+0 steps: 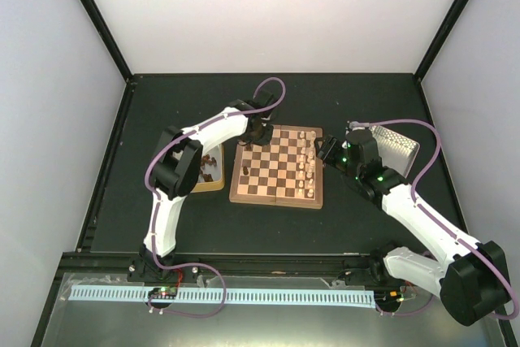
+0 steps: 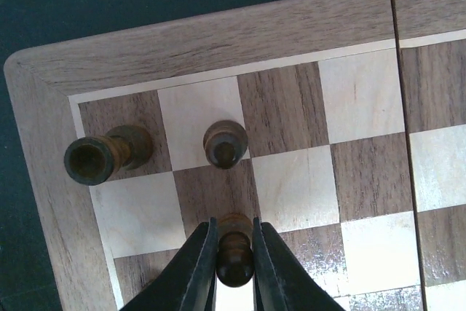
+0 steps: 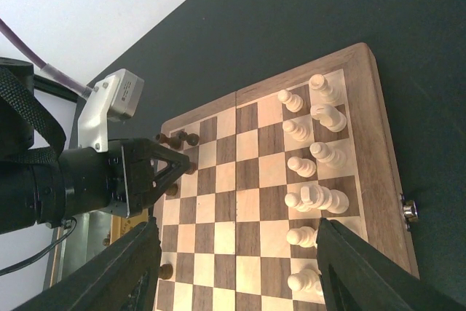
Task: Set up the chess pieces on the board
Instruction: Place the chess piece on the chessboard.
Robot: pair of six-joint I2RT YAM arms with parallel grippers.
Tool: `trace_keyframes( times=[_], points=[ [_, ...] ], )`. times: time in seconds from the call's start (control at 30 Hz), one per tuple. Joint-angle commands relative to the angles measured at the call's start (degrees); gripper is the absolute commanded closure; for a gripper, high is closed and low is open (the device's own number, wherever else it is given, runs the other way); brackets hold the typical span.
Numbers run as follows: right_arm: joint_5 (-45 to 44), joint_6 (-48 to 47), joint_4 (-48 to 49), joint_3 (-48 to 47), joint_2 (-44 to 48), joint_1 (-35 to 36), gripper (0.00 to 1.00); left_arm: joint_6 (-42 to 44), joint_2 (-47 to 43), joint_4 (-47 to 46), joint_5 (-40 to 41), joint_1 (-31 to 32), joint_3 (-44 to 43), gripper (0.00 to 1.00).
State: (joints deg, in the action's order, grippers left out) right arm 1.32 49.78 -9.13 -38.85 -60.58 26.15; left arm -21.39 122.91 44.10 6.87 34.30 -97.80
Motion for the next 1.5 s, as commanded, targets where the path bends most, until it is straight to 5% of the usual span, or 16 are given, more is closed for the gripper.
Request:
trace_keyframes(
  times=[0.0,0.93,1.47],
  points=[
    [-1.3,-0.9,0.2,-0.3,0.1,-0.4,0.40,0.7,1.3,0.1,0.6,-0.5,-2.2,0.86],
    [-0.8,-0.8,-0.2,-0.1,0.4,-0.4,0.40,1.5,2.6,-1.5,0.9,-1.0,-2.7,0.88],
    [-0.2,-0.6,0.2,-0.3,0.5,-0.4,0.40,1.5,-6.0,0.8,-2.7,-1.1,-3.5,0.69]
  ],
)
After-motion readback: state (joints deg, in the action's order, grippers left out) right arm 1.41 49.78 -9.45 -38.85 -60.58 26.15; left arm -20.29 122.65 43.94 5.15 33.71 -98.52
